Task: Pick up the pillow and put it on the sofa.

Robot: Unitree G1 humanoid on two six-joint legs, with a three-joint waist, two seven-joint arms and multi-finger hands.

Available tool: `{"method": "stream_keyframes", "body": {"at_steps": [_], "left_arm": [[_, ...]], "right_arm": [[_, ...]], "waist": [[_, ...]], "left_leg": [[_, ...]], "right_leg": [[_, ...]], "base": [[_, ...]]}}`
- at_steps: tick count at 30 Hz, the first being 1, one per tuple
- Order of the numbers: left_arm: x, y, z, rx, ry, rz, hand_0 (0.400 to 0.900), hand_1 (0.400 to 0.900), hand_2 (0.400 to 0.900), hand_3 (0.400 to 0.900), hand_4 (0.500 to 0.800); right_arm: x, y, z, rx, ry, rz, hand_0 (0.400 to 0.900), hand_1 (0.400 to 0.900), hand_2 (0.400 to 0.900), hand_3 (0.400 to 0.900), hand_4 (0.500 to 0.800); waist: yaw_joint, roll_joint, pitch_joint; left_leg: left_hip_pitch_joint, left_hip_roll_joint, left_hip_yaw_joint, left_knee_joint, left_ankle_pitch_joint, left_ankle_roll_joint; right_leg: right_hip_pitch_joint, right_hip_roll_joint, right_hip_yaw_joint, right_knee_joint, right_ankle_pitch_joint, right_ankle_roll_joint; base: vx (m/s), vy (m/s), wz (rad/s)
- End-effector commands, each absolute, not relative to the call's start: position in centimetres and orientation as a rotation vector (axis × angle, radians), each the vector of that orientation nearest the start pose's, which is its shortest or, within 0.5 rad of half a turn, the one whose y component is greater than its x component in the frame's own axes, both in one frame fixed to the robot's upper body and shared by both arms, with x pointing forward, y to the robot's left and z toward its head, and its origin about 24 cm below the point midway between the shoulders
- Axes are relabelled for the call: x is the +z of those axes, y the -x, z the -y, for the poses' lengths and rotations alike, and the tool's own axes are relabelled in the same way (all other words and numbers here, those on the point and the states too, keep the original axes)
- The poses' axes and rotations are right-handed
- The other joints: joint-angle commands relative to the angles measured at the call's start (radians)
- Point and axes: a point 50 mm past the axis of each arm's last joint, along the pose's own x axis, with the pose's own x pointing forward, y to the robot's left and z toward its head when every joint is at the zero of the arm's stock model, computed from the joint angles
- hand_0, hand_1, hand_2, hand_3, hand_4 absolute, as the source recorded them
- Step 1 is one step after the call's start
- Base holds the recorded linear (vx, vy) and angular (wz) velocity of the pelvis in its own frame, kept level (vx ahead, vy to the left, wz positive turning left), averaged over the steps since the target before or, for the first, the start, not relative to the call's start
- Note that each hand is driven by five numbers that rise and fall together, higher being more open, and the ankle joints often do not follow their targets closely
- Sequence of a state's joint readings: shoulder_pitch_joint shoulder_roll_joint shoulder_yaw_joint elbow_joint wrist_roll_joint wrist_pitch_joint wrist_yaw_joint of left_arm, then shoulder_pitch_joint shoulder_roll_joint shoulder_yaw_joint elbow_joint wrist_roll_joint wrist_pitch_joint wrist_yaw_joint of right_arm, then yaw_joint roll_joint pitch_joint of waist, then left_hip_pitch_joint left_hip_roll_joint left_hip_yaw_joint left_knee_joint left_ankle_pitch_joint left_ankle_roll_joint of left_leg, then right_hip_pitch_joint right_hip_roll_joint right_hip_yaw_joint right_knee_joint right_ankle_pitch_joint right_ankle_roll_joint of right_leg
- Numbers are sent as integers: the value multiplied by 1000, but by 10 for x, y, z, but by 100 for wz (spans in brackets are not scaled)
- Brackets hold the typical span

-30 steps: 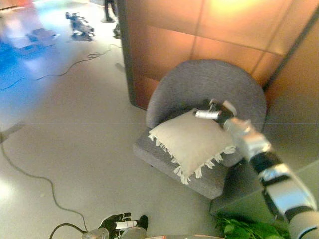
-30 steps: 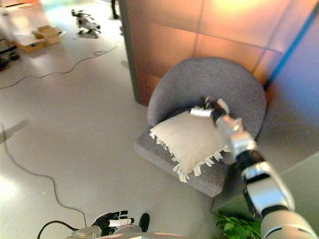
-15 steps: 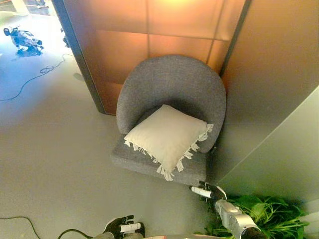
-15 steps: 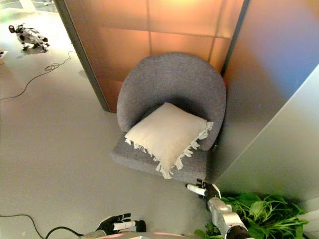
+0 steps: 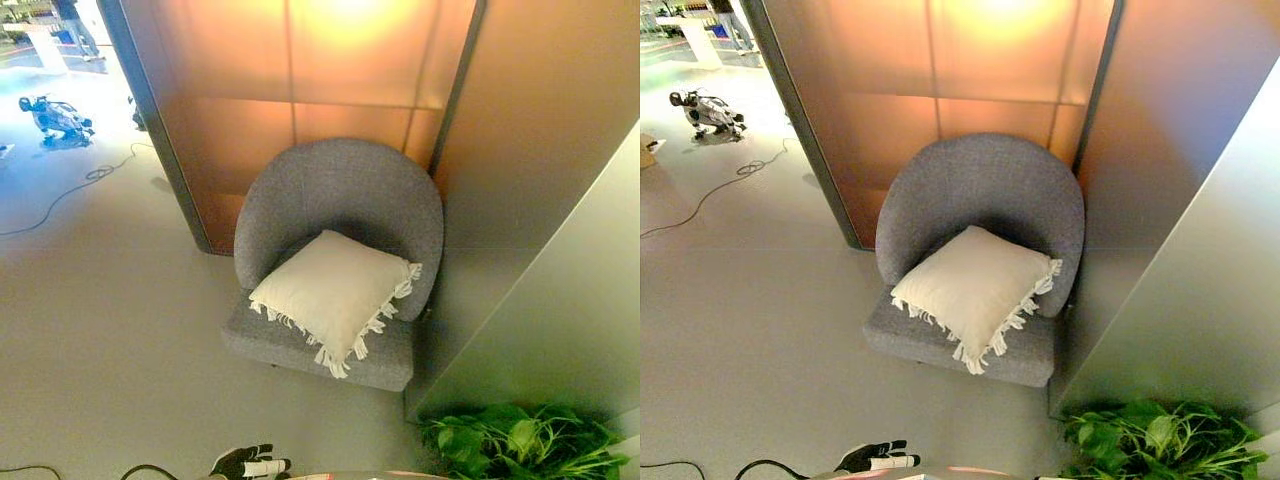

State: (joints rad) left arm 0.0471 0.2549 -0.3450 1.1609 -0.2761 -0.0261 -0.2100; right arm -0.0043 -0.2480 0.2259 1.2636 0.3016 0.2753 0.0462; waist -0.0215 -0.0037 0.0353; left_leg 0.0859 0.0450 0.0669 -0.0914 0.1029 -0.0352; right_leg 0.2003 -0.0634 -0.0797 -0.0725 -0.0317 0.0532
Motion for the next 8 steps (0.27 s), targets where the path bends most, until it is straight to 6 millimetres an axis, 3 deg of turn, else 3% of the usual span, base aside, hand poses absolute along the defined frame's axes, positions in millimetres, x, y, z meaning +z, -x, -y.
{"method": "stream_keyframes", "body": {"at_steps": [1,8], "left_arm": [[-157,-115,-203,-203,-61,-1115,900,900,900,900,800],[-158,-114,-204,-185,-55,-1117,900,900,900,900,800]], "right_arm": [[-166,-68,237,-133,86,-1513,900,900,900,900,800],[-167,-68,234,-125,87,-1508,900,900,900,900,800]], "waist": [[28,1,34],[25,2,31]], "left_leg": [[56,-69,-40,23,-155,34],[59,-70,-43,21,-156,37]], "right_leg": [[-78,26,-25,78,-14,25],[-76,28,-21,77,-16,24]], "base": [[17,16,-5],[6,4,-1]]}}
